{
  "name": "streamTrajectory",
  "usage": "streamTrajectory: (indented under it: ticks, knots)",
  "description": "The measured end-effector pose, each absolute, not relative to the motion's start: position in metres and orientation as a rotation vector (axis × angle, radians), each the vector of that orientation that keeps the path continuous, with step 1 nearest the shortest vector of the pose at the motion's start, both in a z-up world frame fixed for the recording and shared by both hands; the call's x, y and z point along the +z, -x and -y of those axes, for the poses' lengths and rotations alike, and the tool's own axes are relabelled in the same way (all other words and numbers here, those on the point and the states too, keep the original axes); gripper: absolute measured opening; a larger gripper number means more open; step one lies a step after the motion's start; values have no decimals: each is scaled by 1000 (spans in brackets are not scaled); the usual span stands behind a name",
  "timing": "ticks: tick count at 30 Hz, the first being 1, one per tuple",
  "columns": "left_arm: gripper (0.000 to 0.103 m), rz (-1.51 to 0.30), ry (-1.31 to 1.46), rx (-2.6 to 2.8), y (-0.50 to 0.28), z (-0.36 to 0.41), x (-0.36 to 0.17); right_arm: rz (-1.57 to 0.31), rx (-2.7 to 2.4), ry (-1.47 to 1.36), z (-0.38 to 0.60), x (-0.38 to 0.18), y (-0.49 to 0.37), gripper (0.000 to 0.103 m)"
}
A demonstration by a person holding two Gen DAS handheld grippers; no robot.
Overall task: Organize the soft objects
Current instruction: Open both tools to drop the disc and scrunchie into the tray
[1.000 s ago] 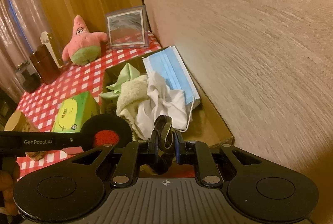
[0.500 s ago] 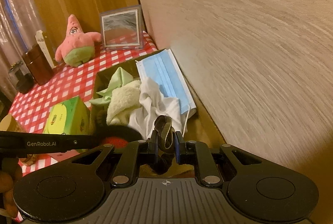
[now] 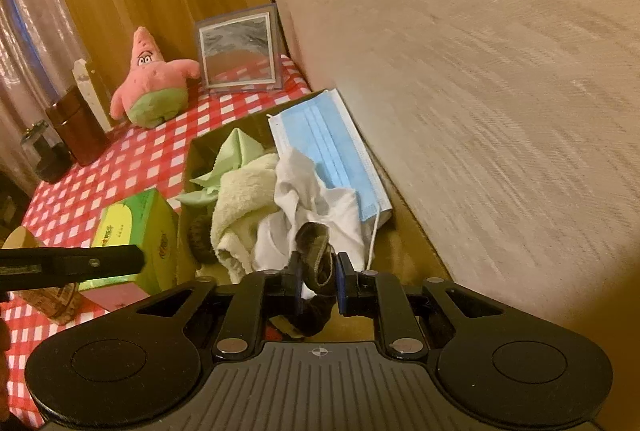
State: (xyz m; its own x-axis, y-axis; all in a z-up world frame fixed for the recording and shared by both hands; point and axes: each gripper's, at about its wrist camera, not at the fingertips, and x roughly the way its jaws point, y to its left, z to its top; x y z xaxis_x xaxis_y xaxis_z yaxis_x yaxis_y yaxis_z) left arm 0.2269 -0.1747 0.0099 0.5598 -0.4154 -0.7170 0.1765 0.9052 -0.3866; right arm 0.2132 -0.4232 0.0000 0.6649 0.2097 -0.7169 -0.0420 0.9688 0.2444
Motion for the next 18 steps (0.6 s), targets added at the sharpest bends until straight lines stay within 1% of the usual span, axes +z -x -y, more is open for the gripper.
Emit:
streamTrajectory:
  ticks: [1,2,3,5,10,13,15,16,17,18]
  knots:
    - [48,-908,284,-351,-226,173,11,-833,147,-217,423,-1,-215,16]
    - [52,-899,282,-349,-224,171,12,-834,152,-220,422,-2,-217,25]
    - [53,-887,283,-348,-222,169,14,-834,155,-220,421,-3,-219,43]
    - [59,-873,274,-345,-218,166,15,-827,165,-228,420,-6,-222,63]
    - [65,-837,255,-330,-209,159,22,-800,170,-266,422,-3,-219,63]
    - [72,-814,232,-314,-199,153,28,-790,177,-254,420,4,-210,63]
    - [79,-805,217,-300,-192,148,31,-785,176,-236,417,9,-202,63]
    - [84,-802,213,-296,-188,145,33,-783,172,-229,416,12,-198,63]
    - [88,-800,210,-294,-184,141,34,-781,167,-227,415,14,-193,63]
    - [88,-800,205,-290,-180,138,36,-781,163,-227,413,16,-190,63]
